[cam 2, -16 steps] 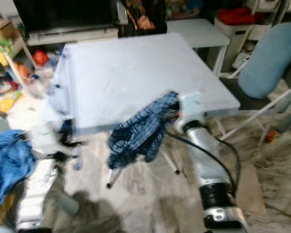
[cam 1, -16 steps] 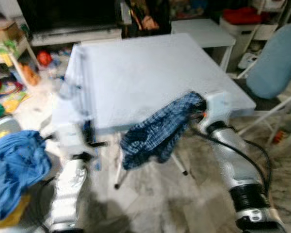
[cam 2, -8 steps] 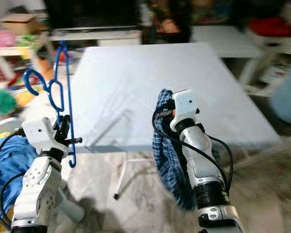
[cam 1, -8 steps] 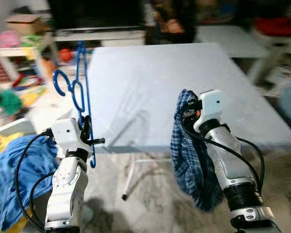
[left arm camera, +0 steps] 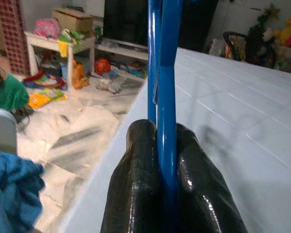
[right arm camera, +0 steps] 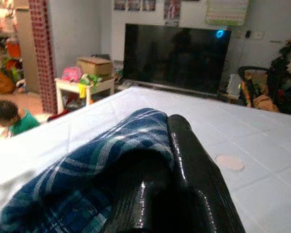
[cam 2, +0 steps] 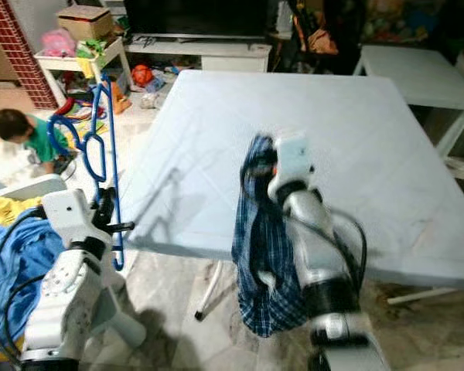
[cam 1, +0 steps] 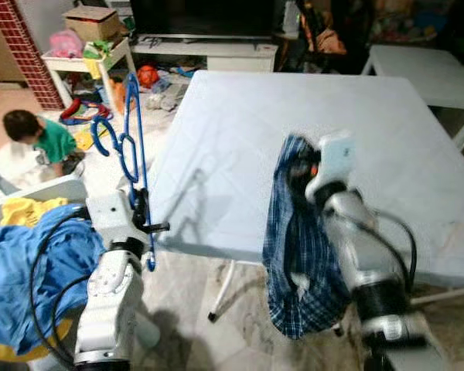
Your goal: Hang hanger
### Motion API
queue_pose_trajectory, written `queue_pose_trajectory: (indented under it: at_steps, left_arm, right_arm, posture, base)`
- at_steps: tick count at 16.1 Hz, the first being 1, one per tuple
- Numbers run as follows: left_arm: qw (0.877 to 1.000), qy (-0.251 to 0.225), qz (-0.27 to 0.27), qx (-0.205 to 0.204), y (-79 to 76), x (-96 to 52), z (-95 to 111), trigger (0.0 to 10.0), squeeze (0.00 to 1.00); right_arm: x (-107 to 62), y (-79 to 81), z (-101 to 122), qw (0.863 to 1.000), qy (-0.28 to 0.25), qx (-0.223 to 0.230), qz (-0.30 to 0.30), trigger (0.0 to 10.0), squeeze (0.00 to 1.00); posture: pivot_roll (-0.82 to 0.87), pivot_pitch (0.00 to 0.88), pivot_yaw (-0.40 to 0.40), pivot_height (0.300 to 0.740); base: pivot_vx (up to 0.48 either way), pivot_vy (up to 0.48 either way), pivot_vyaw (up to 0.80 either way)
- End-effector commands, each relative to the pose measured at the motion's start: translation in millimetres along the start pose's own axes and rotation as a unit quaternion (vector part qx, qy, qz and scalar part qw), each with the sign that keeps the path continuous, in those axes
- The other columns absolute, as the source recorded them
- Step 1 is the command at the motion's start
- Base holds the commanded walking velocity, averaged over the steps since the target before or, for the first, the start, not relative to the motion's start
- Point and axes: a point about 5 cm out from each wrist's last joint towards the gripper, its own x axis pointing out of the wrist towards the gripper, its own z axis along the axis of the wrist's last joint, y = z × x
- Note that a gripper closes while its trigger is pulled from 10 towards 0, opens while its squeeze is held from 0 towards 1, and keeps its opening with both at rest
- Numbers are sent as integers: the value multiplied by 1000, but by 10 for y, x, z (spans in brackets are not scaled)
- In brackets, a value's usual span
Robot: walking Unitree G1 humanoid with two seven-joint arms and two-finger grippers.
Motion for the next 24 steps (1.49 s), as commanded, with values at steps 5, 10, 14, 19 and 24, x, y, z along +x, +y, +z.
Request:
queue_pose_trajectory:
  at_steps: [5, 10, 14, 19, 24]
  left_arm:
    - [999, 21, -36, 7, -120, -12, -41, 10000, 0]
    - [999, 15, -47, 8, -179, -24, -25, 10000, 0]
    - [999, 13, -48, 6, -203, -39, -29, 10000, 0]
    - [999, 18, -50, 5, -218, -51, -55, 10000, 0]
    - [998, 27, -57, 7, -225, -60, -85, 10000, 0]
  right_arm:
    - [680, 290, 536, 996, -33, 82, -8, 10000, 0]
    - [958, -127, 1695, 962, -182, 170, -111, 10000, 0]
    - [923, -302, 1683, 965, -177, 107, -164, 10000, 0]
    - [750, -263, 518, 983, 46, -15, -178, 10000, 0]
    - [434, -478, -89, 969, 175, -23, -172, 10000, 1000]
  posture:
    - [1, 0, 21, 740]
    - [20, 0, 6, 740]
    - [14, 0, -2, 740]
    - [14, 0, -2, 740]
    - [0, 0, 13, 740]
  base:
    - [0, 0, 0]
    - [0, 0, 0]
    - [0, 0, 0]
    - [0, 0, 0]
    - [0, 0, 0]
